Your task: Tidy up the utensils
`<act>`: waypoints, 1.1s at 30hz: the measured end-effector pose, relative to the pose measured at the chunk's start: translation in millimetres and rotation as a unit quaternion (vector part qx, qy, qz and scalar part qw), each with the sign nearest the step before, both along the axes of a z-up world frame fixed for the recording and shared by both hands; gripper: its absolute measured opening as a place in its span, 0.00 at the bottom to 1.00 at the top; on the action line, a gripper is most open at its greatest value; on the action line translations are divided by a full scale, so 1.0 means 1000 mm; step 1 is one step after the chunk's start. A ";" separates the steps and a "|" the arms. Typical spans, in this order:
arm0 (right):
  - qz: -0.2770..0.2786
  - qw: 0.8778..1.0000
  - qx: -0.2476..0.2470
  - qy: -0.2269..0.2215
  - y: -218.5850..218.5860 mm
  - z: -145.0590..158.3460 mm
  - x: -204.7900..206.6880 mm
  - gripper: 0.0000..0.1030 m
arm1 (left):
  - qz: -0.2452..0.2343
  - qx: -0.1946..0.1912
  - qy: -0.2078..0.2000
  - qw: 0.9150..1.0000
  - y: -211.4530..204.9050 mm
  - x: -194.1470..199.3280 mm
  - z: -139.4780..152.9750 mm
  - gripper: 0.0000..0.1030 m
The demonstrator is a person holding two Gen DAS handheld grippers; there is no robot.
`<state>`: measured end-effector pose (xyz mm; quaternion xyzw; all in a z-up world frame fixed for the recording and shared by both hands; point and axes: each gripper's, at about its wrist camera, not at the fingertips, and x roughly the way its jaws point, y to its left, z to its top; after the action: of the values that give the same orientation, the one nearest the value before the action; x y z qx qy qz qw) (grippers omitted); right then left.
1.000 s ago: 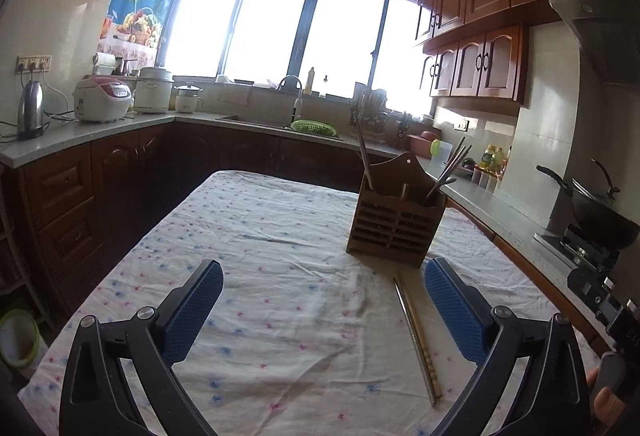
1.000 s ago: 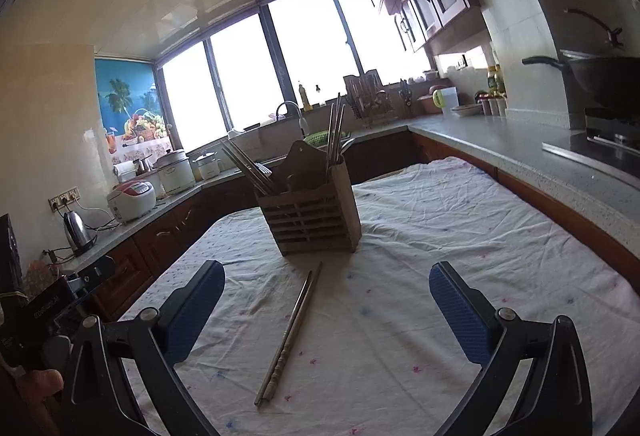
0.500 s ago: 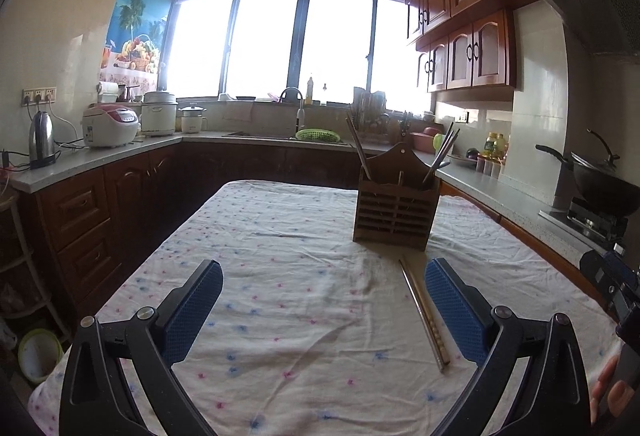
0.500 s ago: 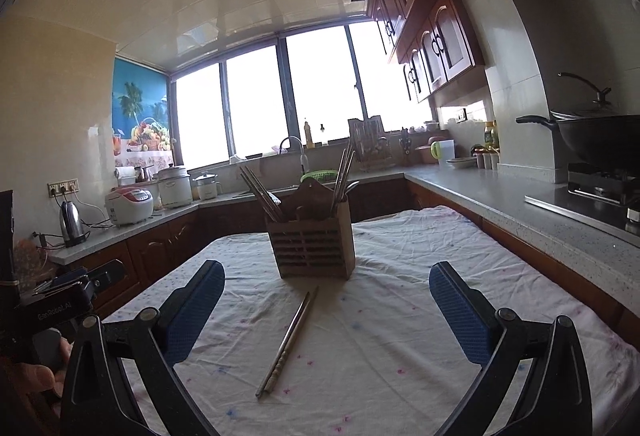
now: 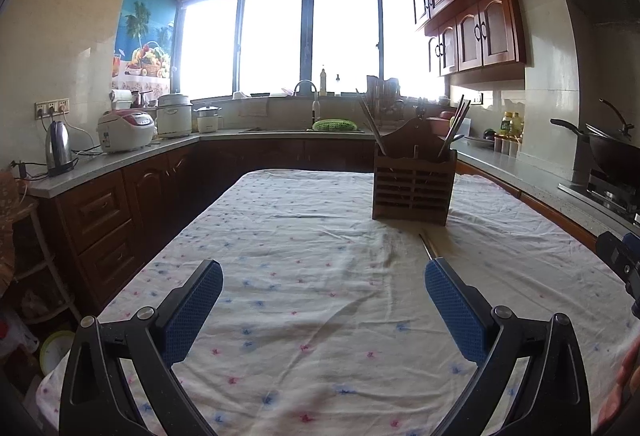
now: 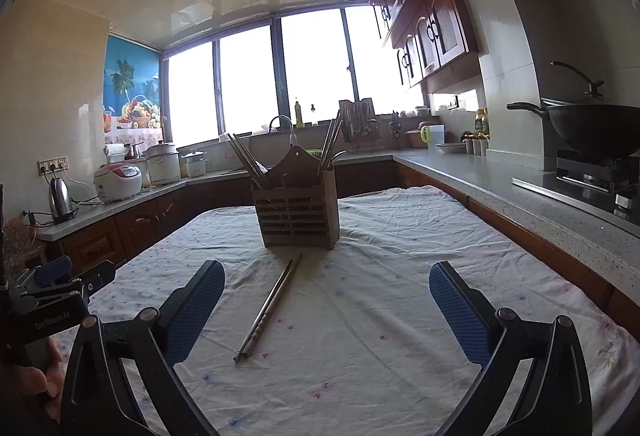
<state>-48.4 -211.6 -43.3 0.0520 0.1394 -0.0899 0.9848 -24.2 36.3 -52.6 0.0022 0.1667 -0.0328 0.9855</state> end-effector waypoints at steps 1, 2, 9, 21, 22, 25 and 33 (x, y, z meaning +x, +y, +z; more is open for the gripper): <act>0.000 1.000 0.000 0.001 0.000 0.000 0.000 1.00 | 0.000 0.001 0.000 1.000 0.001 0.000 -0.002 0.99; 0.002 1.000 0.001 0.001 0.000 -0.001 -0.001 1.00 | 0.001 0.003 0.000 1.000 0.000 0.000 -0.002 0.99; 0.004 1.000 -0.001 0.002 0.002 -0.003 -0.001 1.00 | 0.003 0.010 -0.003 1.000 0.000 -0.002 -0.006 0.99; 0.005 1.000 0.000 0.006 0.002 -0.005 0.001 1.00 | 0.013 0.011 -0.001 1.000 0.003 0.001 -0.008 0.99; 0.005 1.000 0.000 0.006 0.002 -0.005 0.001 1.00 | 0.013 0.011 0.000 1.000 0.004 0.001 -0.008 0.99; 0.006 1.000 -0.001 0.006 0.003 -0.006 0.001 1.00 | 0.013 0.012 -0.002 1.000 0.005 0.001 -0.008 0.99; 0.007 1.000 -0.001 0.006 0.004 -0.006 0.000 1.00 | 0.015 0.011 -0.001 1.000 0.006 0.002 -0.010 0.99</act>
<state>-48.0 -208.0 -48.8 0.0496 0.1455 -0.0836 0.9846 -21.8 41.9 -62.6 0.0106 0.1663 -0.0166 0.9859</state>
